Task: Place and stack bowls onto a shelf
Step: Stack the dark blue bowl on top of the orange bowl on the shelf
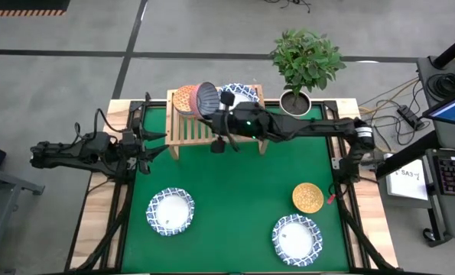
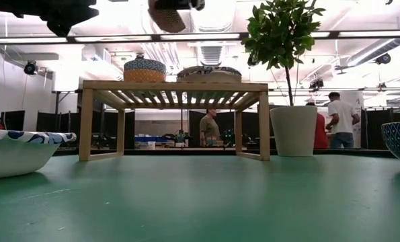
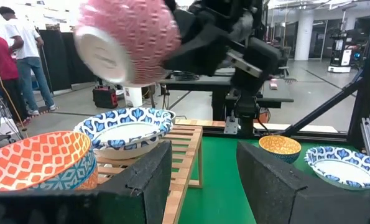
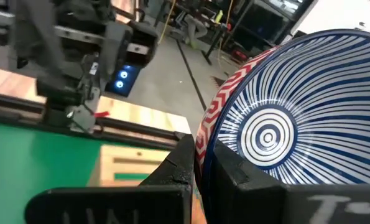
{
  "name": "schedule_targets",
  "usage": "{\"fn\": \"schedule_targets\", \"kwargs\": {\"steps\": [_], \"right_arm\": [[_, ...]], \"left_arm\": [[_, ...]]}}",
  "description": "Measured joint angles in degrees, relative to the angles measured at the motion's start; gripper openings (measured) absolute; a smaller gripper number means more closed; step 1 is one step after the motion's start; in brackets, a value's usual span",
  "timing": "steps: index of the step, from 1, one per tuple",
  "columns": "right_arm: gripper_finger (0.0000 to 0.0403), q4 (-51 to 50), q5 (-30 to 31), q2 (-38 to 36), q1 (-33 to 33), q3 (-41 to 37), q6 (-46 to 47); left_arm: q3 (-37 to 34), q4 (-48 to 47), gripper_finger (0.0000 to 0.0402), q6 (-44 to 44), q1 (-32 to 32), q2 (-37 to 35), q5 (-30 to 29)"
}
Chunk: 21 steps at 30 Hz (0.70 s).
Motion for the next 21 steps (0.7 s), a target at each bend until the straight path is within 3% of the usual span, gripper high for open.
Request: {"fn": "schedule_targets", "kwargs": {"steps": [13, 21], "right_arm": [[0.0013, -19.11, -0.14, 13.57, -5.43, 22.72, -0.65], [0.0013, -24.44, 0.01, 19.62, -7.05, 31.32, -1.69]], "left_arm": [[0.00, -0.73, 0.0164, 0.26, 0.01, -0.04, 0.00], [0.00, -0.79, 0.0164, 0.39, 0.00, -0.04, -0.02]]}}
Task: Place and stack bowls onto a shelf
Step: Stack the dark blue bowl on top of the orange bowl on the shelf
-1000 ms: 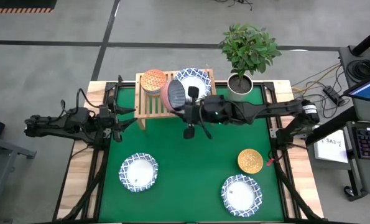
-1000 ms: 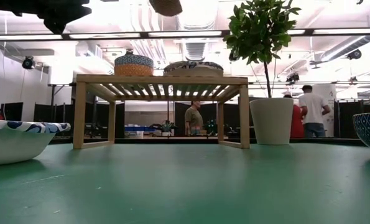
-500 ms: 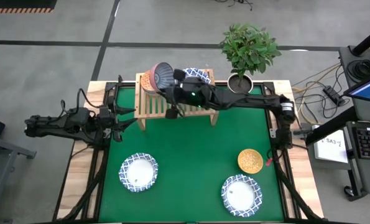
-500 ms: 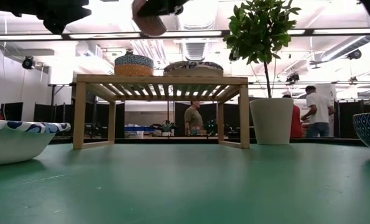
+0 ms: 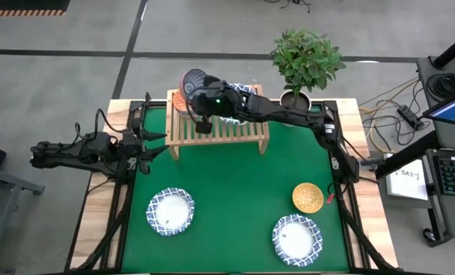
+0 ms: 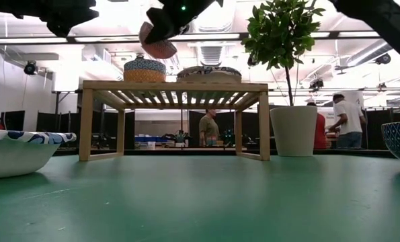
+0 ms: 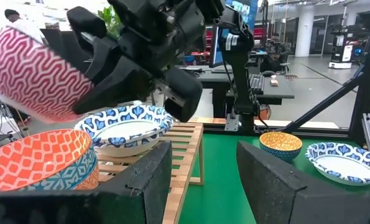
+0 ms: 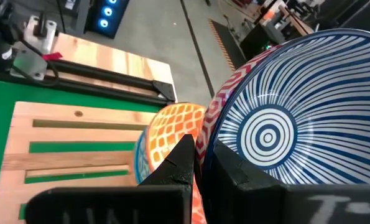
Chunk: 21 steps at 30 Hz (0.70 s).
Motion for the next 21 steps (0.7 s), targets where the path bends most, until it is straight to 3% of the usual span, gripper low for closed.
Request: {"fn": "schedule_targets", "kwargs": {"steps": [21], "right_arm": [[0.0020, -1.99, -0.11, 2.64, -0.21, 1.70, -1.24]], "left_arm": [[0.00, -0.13, 0.0164, 0.00, 0.01, 0.00, 0.00]]}}
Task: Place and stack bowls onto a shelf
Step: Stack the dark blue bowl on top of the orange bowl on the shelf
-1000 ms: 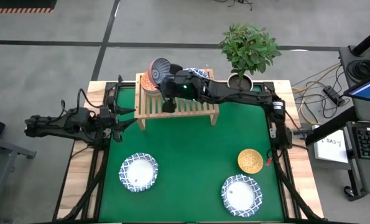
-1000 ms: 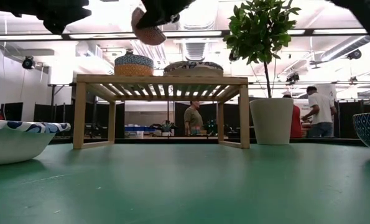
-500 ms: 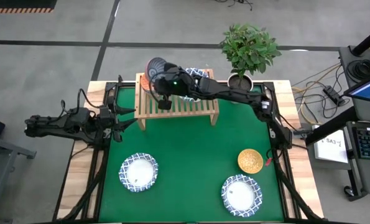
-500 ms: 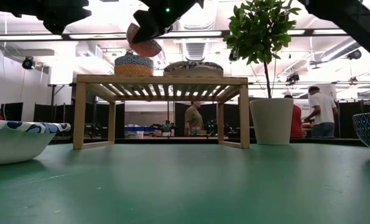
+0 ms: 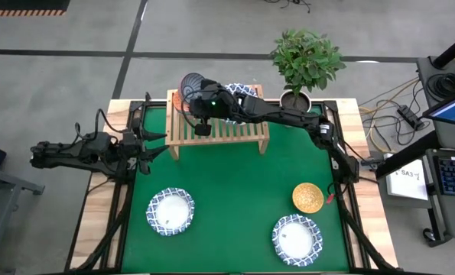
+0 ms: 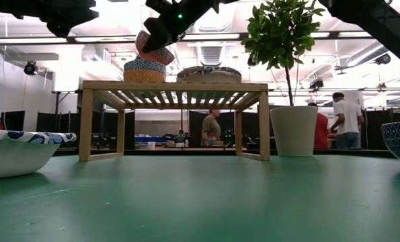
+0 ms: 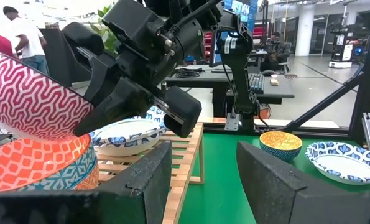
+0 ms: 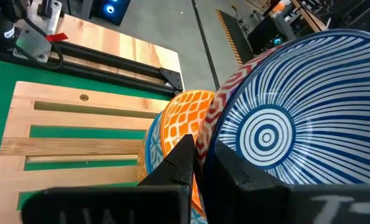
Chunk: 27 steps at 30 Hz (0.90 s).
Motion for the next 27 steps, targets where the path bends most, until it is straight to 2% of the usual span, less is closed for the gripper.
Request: {"fn": "schedule_targets", "kwargs": {"steps": [8, 17, 21, 27], "right_arm": [[0.0062, -0.13, -0.04, 0.00, -0.11, 0.00, 1.49], [0.0093, 0.33, -0.07, 0.00, -0.11, 0.00, 1.72], [0.0090, 0.69, -0.10, 0.00, -0.15, 0.00, 1.89], [0.0056, 3.42, -0.17, 0.02, -0.26, -0.12, 1.54]], "left_arm": [[0.00, 0.17, 0.0164, 0.00, 0.00, 0.00, -0.02], [0.00, 0.14, 0.0164, 0.00, -0.01, 0.00, -0.01], [0.00, 0.13, 0.0164, 0.00, -0.01, 0.00, 0.00], [0.00, 0.11, 0.0164, 0.00, -0.01, 0.00, 0.00]]}}
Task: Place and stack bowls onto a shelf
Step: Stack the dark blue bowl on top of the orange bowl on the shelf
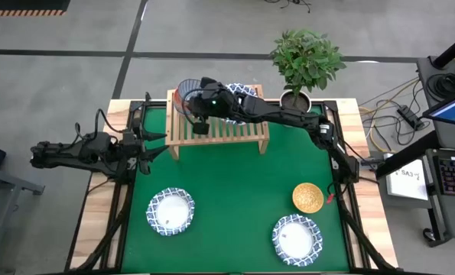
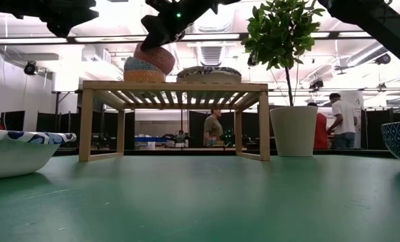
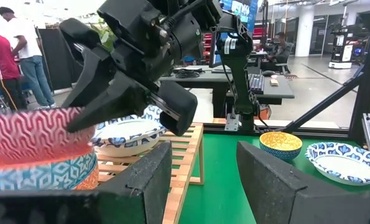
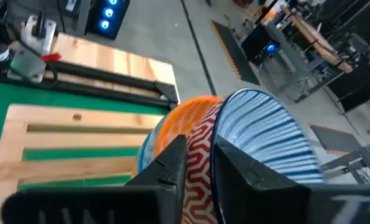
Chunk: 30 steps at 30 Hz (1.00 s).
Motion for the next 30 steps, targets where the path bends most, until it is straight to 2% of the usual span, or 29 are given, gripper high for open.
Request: {"fn": "schedule_targets", "kwargs": {"steps": [5, 7, 18, 30], "right_arm": [[0.0021, 2.70, -0.05, 0.00, -0.02, -0.19, -0.67], [0.0015, 2.92, -1.81, 0.00, -0.07, -0.23, -0.67], [0.0018, 3.66, -1.96, 3.13, -0.24, -0.71, -2.15], [0.0022, 4.10, -2.31, 2.90, -0.22, -0.67, -1.30]], "left_arm": [[0.00, 0.00, 0.0164, 0.00, 0.01, 0.00, 0.00], [0.00, 0.00, 0.0164, 0.00, 0.02, 0.00, 0.00], [0.00, -0.06, 0.0164, -0.02, 0.00, 0.02, 0.00], [0.00, -0.09, 0.0164, 0.11, 0.00, 0.02, 0.00]]}}
